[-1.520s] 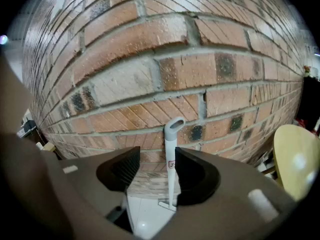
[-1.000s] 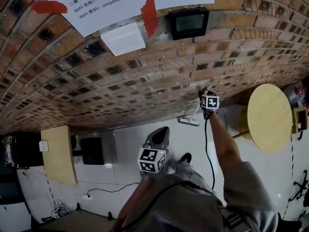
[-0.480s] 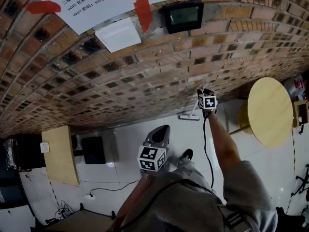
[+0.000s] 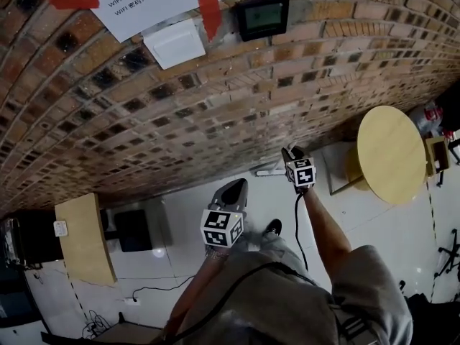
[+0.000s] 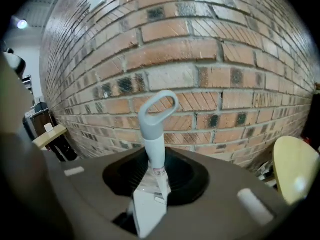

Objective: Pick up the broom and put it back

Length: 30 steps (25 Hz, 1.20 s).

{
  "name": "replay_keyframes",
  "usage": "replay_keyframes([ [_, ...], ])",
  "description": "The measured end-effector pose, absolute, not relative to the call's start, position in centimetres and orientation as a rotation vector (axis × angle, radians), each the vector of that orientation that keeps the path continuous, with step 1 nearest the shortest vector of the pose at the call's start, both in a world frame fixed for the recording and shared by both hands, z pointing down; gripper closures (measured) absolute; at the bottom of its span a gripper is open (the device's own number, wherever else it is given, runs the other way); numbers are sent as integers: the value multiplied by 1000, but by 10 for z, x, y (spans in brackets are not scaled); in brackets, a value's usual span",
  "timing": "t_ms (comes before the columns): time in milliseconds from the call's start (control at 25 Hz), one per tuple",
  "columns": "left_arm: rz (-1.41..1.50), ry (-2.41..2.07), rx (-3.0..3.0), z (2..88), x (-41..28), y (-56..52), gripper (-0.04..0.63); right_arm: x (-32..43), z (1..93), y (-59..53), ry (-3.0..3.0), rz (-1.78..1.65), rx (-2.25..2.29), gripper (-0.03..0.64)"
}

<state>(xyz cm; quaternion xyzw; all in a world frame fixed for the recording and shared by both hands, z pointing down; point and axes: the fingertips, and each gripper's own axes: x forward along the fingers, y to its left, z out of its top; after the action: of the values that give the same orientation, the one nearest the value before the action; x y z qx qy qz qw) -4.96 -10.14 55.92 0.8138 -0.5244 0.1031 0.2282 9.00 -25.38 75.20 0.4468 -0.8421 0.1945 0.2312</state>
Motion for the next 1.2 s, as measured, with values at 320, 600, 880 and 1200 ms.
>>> replay_keyframes([
  [320, 243, -1405, 2317, 544, -43, -118, 589, 74, 644, -189, -2410, 545, 1299, 517],
  [600, 255, -1365, 2361, 537, -32, -134, 591, 53, 569, -161, -2468, 539, 1269, 518],
  [880, 297, -1338, 2383, 535, -30, -146, 591, 38, 540, -156, -2459, 555, 1262, 517],
  [1200, 337, -1290, 2409, 533, -24, -149, 591, 34, 540, -154, -2430, 522, 1263, 515],
])
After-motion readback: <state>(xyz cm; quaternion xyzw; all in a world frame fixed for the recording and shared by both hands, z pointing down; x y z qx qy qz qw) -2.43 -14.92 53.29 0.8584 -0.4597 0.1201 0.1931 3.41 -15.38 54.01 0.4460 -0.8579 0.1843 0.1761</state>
